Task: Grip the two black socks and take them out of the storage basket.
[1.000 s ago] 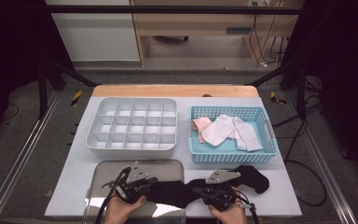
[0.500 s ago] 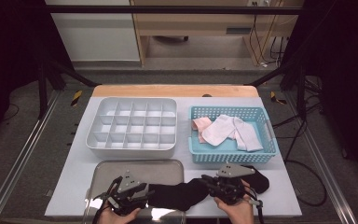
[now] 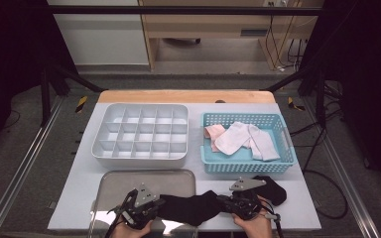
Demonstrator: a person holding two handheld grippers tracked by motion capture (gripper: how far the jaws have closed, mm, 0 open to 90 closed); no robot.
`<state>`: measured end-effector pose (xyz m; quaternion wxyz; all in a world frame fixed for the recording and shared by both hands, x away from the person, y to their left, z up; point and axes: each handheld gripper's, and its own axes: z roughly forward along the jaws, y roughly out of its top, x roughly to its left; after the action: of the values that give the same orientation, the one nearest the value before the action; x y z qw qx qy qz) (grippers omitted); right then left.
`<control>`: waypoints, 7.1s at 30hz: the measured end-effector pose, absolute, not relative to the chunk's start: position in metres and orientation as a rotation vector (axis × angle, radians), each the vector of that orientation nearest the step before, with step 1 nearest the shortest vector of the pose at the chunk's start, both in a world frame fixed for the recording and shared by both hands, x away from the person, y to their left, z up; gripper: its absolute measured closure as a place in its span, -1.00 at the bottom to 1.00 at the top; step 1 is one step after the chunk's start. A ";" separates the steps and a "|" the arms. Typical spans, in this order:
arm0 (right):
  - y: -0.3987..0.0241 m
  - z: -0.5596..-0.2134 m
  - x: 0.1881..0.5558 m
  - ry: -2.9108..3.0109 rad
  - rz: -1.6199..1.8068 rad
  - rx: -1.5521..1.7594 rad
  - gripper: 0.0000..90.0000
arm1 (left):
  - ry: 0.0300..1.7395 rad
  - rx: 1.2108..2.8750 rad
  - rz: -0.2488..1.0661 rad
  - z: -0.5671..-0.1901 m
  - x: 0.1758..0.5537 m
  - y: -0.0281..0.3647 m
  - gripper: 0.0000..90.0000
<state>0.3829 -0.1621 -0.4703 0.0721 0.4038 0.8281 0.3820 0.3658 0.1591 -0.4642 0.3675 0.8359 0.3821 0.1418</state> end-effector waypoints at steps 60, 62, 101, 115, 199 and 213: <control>-0.247 -0.438 0.393 2.027 1.157 1.391 0.46 | 1.019 1.958 0.468 -0.454 0.383 0.194 0.43; -0.248 -0.437 0.392 2.032 1.162 1.387 0.44 | 1.030 1.953 0.467 -0.454 0.384 0.196 0.42; -0.183 -0.456 0.415 2.234 1.140 1.232 0.74 | 0.994 1.984 0.433 -0.456 0.380 0.189 0.45; -0.243 -0.440 0.393 1.964 1.214 1.371 0.35 | 0.999 1.979 0.425 -0.456 0.379 0.191 0.45; -0.223 -0.439 0.391 2.017 1.188 1.318 0.34 | 0.921 1.980 0.395 -0.425 0.399 0.137 0.15; -0.237 -0.464 0.396 2.101 1.134 1.425 0.68 | 0.967 2.135 0.373 -0.457 0.422 0.063 0.35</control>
<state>0.3964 -0.2366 -0.4636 0.1797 0.5043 0.7432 0.4013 0.4222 0.0629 -0.4566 0.3749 0.8340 0.3776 0.1458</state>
